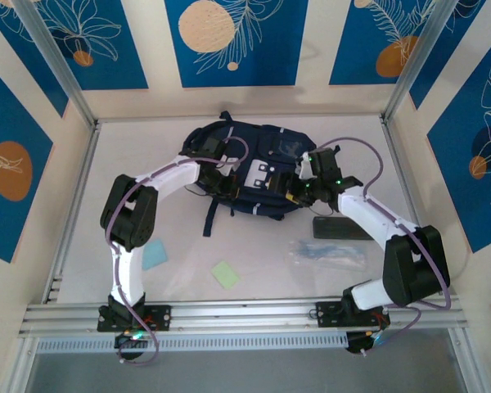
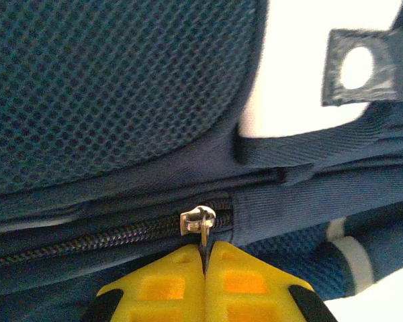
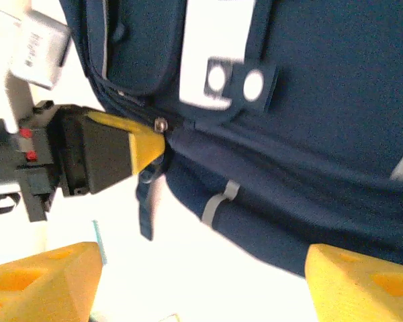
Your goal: Pack the student bag
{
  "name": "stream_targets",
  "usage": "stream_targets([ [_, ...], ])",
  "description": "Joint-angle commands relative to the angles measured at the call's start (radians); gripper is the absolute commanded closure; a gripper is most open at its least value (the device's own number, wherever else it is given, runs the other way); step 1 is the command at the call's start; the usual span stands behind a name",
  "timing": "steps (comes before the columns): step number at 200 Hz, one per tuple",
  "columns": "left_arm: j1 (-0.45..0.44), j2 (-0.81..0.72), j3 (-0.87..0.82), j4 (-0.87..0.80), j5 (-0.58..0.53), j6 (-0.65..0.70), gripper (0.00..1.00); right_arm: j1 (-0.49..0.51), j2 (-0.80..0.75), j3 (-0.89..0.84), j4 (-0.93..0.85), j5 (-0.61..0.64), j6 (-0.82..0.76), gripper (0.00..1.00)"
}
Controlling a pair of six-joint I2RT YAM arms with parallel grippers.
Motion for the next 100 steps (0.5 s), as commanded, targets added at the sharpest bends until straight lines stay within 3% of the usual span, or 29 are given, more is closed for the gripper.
stream_targets([
  [1,-0.022,-0.044,0.073,-0.032,0.112,-0.025,1.00,0.032,-0.007,-0.080,0.139,-0.053,0.243,0.19],
  [24,-0.044,-0.048,0.109,-0.030,0.165,-0.048,1.00,0.052,0.028,-0.123,0.259,-0.040,0.387,0.17],
  [50,-0.067,-0.062,0.112,-0.039,0.149,-0.037,1.00,0.076,0.095,-0.132,0.326,-0.011,0.484,0.15],
  [100,-0.067,-0.064,0.044,-0.074,0.091,0.015,1.00,0.097,0.237,-0.121,0.372,0.237,0.512,0.15],
])
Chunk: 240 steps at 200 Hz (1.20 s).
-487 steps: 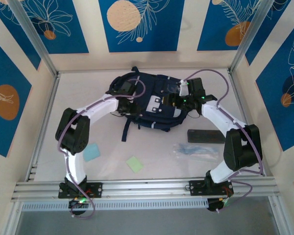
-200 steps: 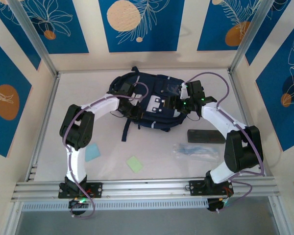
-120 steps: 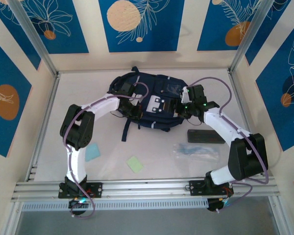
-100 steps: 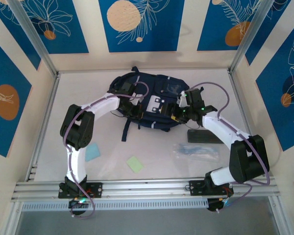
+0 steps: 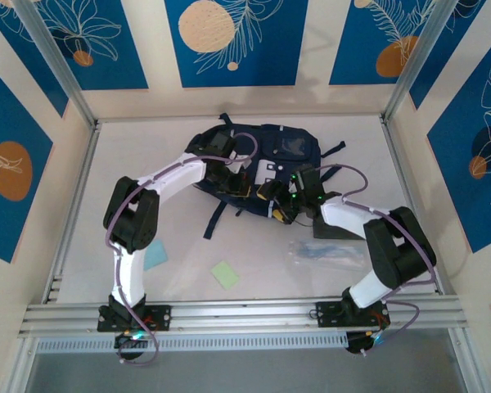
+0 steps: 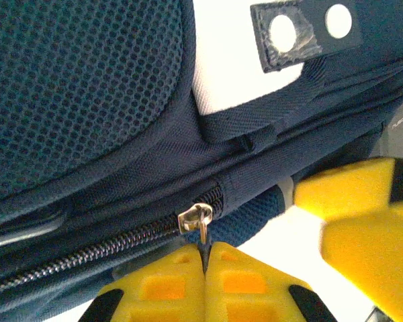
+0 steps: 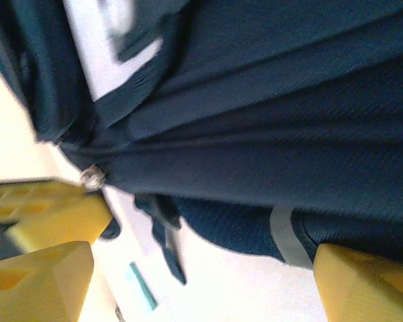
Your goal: Pack the student bag
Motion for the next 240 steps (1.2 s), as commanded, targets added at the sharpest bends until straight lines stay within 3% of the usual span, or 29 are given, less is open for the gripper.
stream_targets([
  [1,-0.009,-0.059,-0.019,-0.032,0.019,0.046,1.00,0.005,0.081,0.012,0.045,0.154,0.040,0.15],
  [24,-0.010,-0.049,-0.017,-0.098,-0.075,0.124,1.00,-0.006,0.144,0.060,0.015,0.260,0.009,0.22],
  [47,-0.006,-0.042,-0.021,-0.150,-0.249,0.185,1.00,-0.028,0.171,0.099,-0.011,0.348,-0.029,0.53],
  [60,0.003,-0.042,-0.029,-0.163,-0.350,0.194,1.00,-0.044,0.172,0.129,-0.062,0.400,-0.063,0.61],
  [85,0.041,-0.042,-0.032,-0.182,-0.524,0.191,1.00,-0.086,0.153,0.141,-0.099,0.441,-0.110,0.62],
  [103,0.069,-0.047,-0.027,-0.187,-0.563,0.189,1.00,-0.130,0.148,0.150,-0.105,0.437,-0.137,0.60],
  [126,0.076,-0.044,-0.010,-0.203,-0.542,0.202,1.00,-0.182,0.177,0.197,-0.104,0.408,-0.196,0.60],
  [167,0.029,-0.059,0.031,-0.224,-0.284,0.184,1.00,-0.254,0.249,0.359,-0.157,0.253,-0.324,0.58],
  [188,-0.002,-0.067,0.076,-0.214,-0.179,0.141,1.00,-0.249,0.209,0.389,-0.212,0.160,-0.356,0.50],
  [212,-0.014,-0.079,0.120,-0.159,-0.053,0.069,1.00,-0.239,0.109,0.343,-0.244,0.029,-0.347,0.34],
  [240,-0.017,-0.079,0.182,-0.135,-0.010,0.036,1.00,-0.218,-0.012,0.252,-0.260,-0.103,-0.290,0.20],
])
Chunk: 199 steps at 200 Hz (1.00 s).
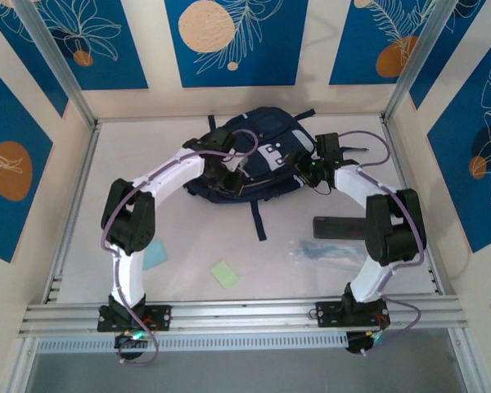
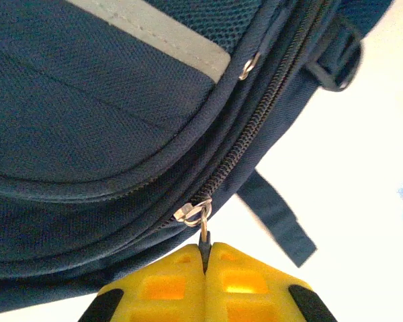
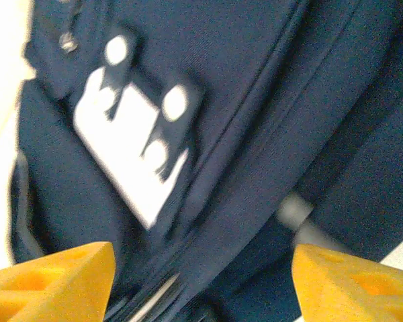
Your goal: Pack the student bag
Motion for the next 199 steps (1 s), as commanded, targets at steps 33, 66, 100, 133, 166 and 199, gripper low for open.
stream_targets([
  [33,-0.013,-0.055,0.113,0.031,0.144,-0.070,1.00,0.079,-0.204,-0.198,0.046,-0.228,0.175,0.12],
  [66,-0.034,-0.075,0.101,0.042,0.180,-0.082,1.00,0.133,-0.162,-0.285,0.281,-0.199,0.353,0.10],
  [100,-0.058,-0.107,0.067,0.039,0.194,-0.082,1.00,0.163,-0.038,-0.239,0.447,-0.170,0.431,0.14],
  [133,-0.062,-0.137,-0.002,0.051,0.177,-0.075,1.00,0.179,0.066,-0.185,0.482,-0.105,0.405,0.59],
  [166,-0.037,-0.145,-0.057,0.017,0.049,-0.040,1.00,0.158,0.048,-0.203,0.471,-0.101,0.320,1.00],
  [199,0.001,-0.121,-0.103,0.007,-0.102,-0.004,1.00,0.126,-0.029,-0.209,0.377,-0.148,0.213,1.00],
])
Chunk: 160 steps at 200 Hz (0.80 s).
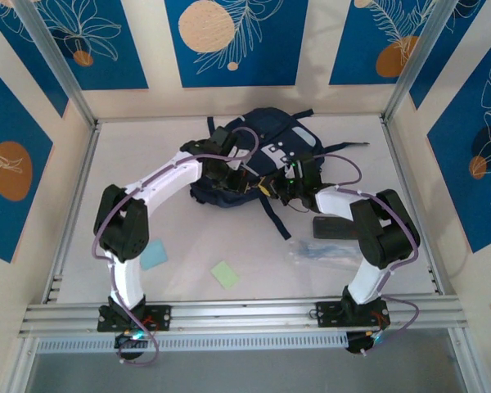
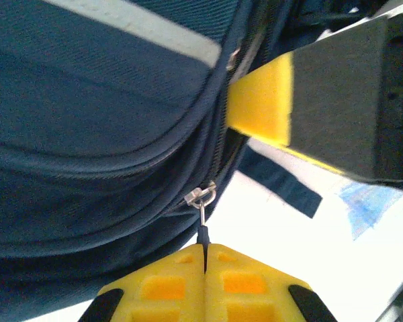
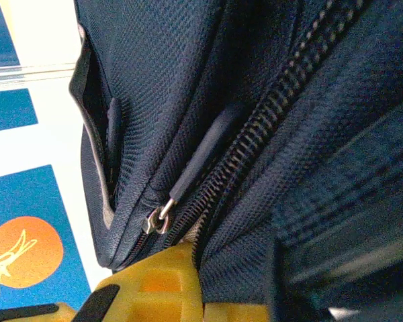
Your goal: Pack the student bag
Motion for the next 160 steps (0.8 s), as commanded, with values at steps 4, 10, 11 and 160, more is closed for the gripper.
stream_targets([
  [4,0.020,-0.032,-0.031,-0.061,-0.109,0.053,1.00,-0.051,-0.082,0.011,-0.064,0.032,-0.124,1.00],
  [10,0.022,-0.023,-0.031,-0.058,-0.110,0.057,1.00,-0.055,-0.091,0.018,-0.087,0.023,-0.139,1.00],
  [11,0.021,-0.022,-0.030,-0.056,-0.108,0.056,1.00,-0.054,-0.092,0.020,-0.092,0.021,-0.141,1.00],
  [160,-0.021,0.112,-0.034,0.023,-0.102,0.055,0.90,-0.060,-0.082,0.030,-0.088,-0.043,-0.145,1.00],
])
